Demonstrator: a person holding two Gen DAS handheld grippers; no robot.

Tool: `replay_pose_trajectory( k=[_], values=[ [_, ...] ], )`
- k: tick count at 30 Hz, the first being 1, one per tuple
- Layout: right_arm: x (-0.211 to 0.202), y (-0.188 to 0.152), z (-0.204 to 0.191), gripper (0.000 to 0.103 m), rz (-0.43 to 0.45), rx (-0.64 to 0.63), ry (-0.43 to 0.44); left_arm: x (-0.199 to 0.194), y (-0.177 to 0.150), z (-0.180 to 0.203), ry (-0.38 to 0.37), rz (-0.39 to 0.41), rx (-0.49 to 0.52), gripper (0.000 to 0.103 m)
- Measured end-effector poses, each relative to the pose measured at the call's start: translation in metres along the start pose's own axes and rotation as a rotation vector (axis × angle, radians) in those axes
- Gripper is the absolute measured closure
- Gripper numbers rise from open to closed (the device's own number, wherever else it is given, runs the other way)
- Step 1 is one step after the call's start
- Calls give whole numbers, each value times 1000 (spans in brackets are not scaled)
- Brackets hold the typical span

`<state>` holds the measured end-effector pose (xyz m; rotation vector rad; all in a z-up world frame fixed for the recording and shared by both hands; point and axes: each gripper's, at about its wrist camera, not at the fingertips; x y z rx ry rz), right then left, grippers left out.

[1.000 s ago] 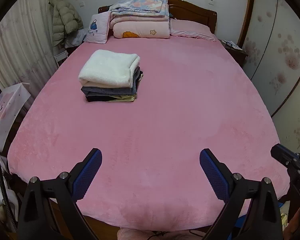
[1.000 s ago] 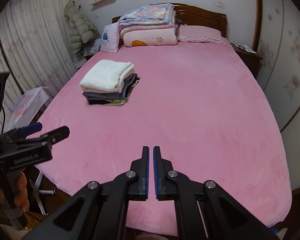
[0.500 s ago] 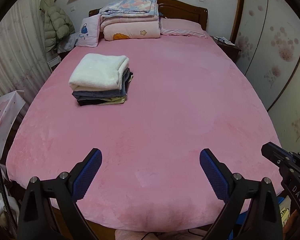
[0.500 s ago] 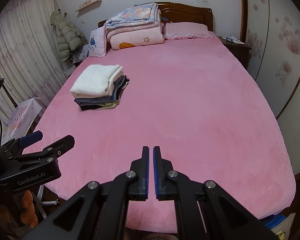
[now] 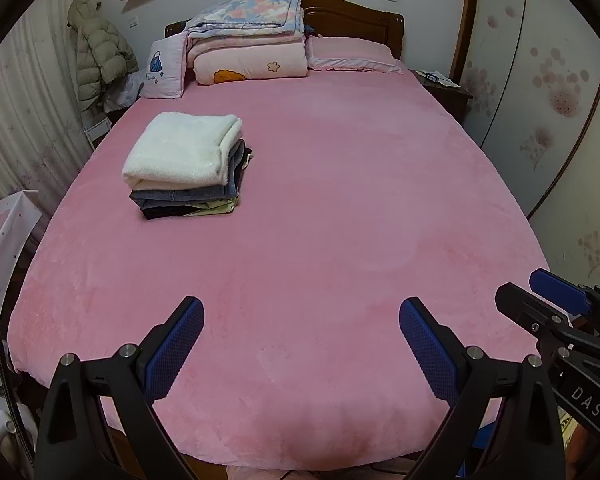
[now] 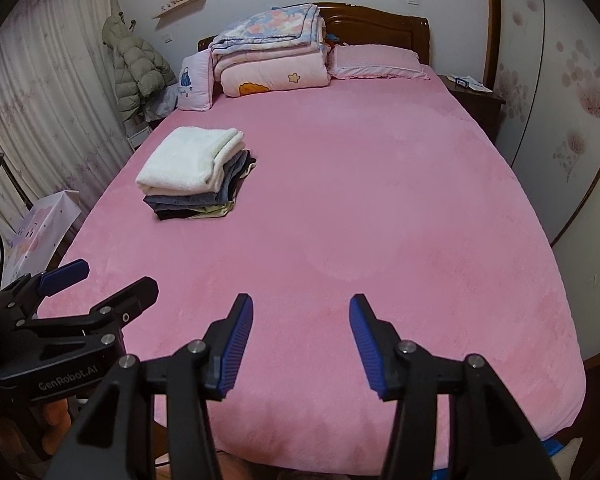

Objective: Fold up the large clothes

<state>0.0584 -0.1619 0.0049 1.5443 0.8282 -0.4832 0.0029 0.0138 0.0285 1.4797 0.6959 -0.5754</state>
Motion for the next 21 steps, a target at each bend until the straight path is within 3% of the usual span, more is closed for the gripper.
replay_pose_trajectory(
  k=[10,15,21],
  values=[
    [10,8,6,53,-20,-14,6,3,5,-4,5,8,-5,5],
    [15,11,9,46,-30,-13,16,5,6,-2,11,8,-6,5],
    [20,12,10,45,-38,-12,24,9,10,0,13,5,-9,5]
  ],
)
Point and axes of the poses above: each gripper's, at about its wrist camera, not at the fingertips, and x roughly the way its jaws point, z to its right, y to its top, and after that the axes turned 9 degrees about z, right-handed
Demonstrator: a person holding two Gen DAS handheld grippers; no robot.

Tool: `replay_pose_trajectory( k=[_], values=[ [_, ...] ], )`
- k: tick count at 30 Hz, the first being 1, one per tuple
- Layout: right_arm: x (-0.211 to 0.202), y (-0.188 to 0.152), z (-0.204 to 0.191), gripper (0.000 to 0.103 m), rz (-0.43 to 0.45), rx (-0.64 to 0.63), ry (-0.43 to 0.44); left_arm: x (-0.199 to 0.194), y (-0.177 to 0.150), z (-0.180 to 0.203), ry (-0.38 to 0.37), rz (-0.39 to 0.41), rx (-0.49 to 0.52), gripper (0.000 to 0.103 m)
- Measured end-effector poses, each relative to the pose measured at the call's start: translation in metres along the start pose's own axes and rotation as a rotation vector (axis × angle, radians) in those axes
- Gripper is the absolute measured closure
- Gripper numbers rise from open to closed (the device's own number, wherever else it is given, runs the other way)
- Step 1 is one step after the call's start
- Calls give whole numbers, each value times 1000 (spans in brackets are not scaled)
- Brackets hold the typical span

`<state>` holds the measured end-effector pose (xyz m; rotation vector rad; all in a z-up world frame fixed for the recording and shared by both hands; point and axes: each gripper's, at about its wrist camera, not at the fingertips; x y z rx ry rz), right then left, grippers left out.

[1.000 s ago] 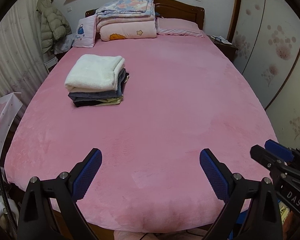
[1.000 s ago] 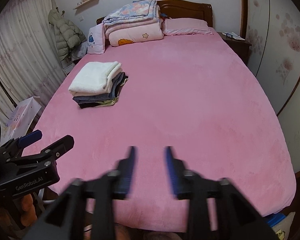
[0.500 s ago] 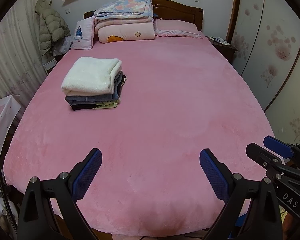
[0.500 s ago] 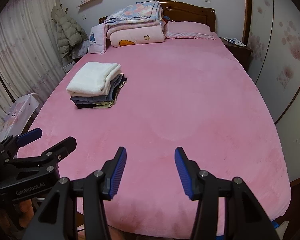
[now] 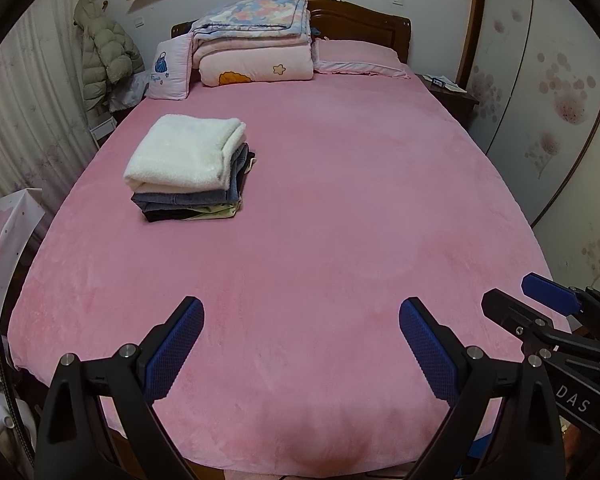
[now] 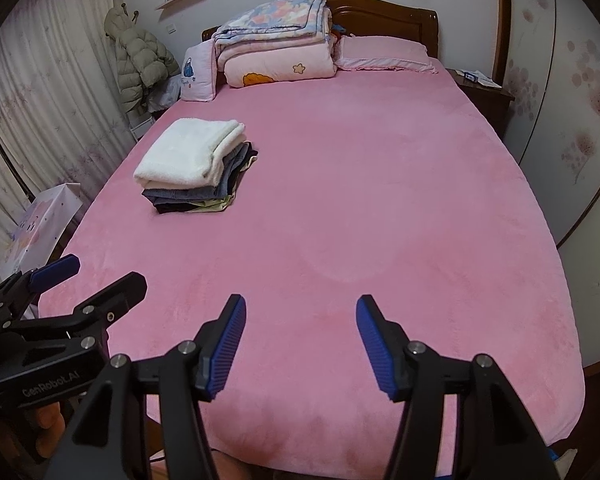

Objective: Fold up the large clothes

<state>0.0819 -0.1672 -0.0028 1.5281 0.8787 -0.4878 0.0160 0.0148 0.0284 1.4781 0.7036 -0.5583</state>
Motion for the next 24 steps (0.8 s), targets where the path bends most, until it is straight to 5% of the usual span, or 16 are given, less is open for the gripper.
replay_pose_trajectory(
  k=[24],
  values=[
    [8,-4,7,44,-19,20,-10,8,3,-5,-22,-35,14,5]
  ],
)
Point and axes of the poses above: each gripper's, at about its wrist camera, not at the fingertips, and x roughly the way its jaws point, z to its right, y to its top, and after that the axes turned 9 degrees about z, right-handed
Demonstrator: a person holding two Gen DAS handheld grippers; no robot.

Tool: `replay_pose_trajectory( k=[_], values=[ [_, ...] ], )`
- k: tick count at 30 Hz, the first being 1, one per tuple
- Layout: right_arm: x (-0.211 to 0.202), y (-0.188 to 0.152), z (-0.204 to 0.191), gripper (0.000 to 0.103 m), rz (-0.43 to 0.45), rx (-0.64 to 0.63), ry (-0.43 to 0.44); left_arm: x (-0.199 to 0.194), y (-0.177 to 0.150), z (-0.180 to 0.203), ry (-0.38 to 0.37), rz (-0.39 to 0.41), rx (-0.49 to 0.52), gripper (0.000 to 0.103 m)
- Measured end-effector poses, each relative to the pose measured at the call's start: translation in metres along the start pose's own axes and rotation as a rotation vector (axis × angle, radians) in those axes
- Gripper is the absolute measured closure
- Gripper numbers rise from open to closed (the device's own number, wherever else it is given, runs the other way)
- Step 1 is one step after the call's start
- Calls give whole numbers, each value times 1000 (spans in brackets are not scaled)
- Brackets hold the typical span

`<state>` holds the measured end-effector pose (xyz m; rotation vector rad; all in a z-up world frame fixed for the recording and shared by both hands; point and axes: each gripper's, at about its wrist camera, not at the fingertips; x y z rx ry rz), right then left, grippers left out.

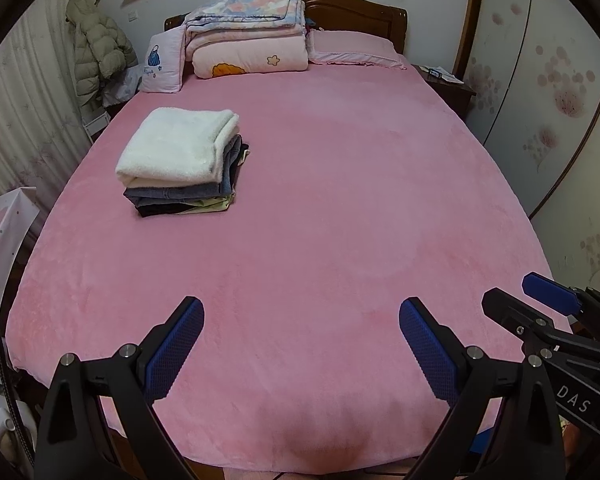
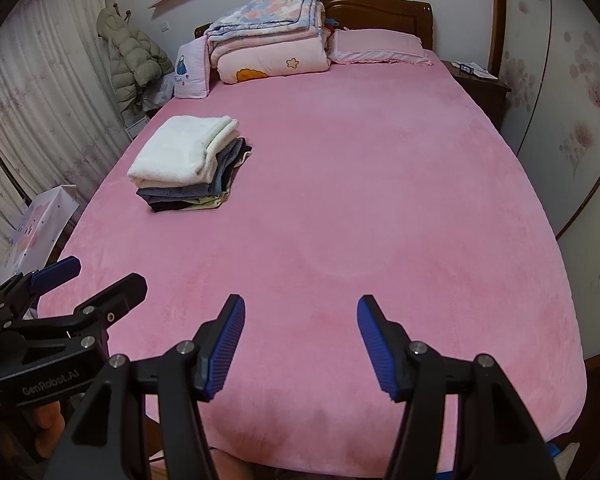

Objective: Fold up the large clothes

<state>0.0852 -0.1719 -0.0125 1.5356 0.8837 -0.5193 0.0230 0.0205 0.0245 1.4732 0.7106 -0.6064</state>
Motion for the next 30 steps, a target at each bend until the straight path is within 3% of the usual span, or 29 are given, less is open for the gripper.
replay_pose_trajectory(
  k=[30],
  values=[
    [3,1,5,43,-7,8,-7,10,4,-4,-23,-23,-6,5]
  ],
)
Point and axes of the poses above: each gripper's, at about its wrist camera, not at the fingertips, and x roughly the way its jaws point, z to its right, y to its top, and after that the axes turned 9 degrees about z, right-handed
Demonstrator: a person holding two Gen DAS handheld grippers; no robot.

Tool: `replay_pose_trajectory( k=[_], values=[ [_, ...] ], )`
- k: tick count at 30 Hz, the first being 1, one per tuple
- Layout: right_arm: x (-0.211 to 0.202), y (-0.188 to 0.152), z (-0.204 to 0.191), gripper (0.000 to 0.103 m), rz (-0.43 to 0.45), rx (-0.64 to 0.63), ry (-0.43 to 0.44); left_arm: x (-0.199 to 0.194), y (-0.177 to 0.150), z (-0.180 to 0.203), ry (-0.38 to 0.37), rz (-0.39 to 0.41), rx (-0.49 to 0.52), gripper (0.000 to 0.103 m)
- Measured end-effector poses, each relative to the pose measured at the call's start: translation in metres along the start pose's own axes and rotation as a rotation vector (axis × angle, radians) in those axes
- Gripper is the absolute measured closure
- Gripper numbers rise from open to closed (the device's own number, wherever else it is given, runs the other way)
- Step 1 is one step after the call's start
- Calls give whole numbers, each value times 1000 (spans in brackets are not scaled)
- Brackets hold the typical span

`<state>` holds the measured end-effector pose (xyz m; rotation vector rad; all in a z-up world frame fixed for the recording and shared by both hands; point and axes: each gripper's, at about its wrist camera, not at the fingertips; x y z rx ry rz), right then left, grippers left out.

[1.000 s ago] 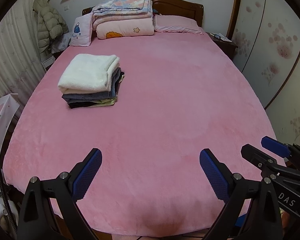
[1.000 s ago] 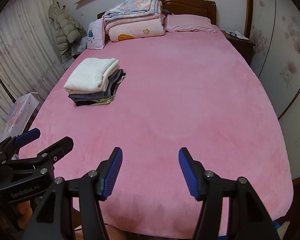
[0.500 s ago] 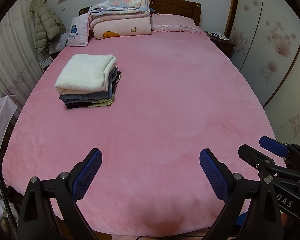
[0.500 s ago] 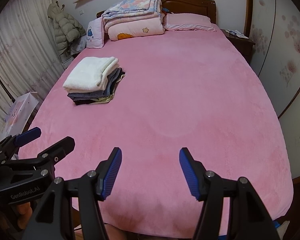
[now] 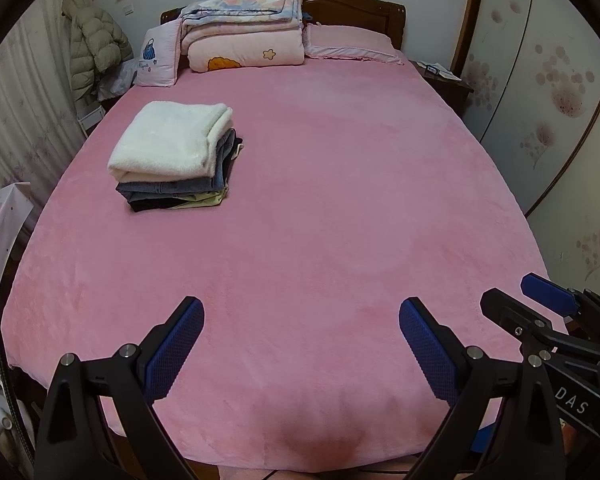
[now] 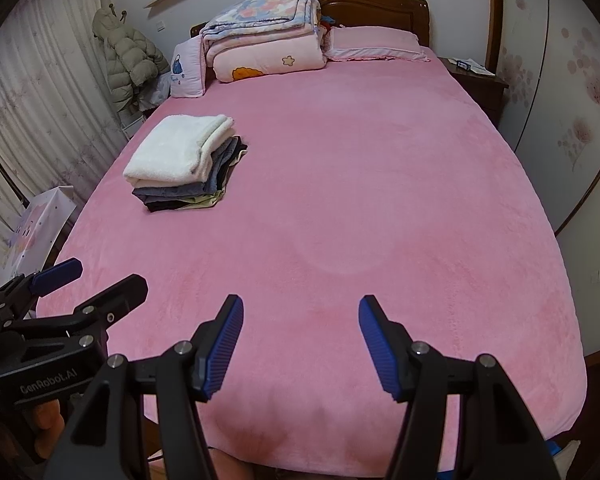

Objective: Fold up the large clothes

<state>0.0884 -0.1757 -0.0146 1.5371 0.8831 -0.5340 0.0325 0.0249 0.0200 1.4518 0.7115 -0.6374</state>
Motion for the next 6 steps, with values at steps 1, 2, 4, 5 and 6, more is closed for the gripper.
replay_pose_trajectory(
  k=[1,2,4,5,6],
  values=[
    [0,0,0,43,1,-1,0,0,0,0,0,-1,-1,5],
    [0,0,0,43,1,0,0,0,0,0,0,-3,-3,5],
    [-1,0,1,43,3,-2,0,1,-1,-1,0,-6,-7,5],
    [-1,0,1,43,3,0,0,2,-1,-2,1,-7,-8,5],
    [-1,0,1,43,5,0,0,2,-1,-2,2,-7,-10,5]
  ],
)
Point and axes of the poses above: each gripper's, at about its wrist camera, not at the fingertips, and x roughly the way its jaws point, z to its right, y to its top, and after that the axes turned 9 degrees about z, right-handed
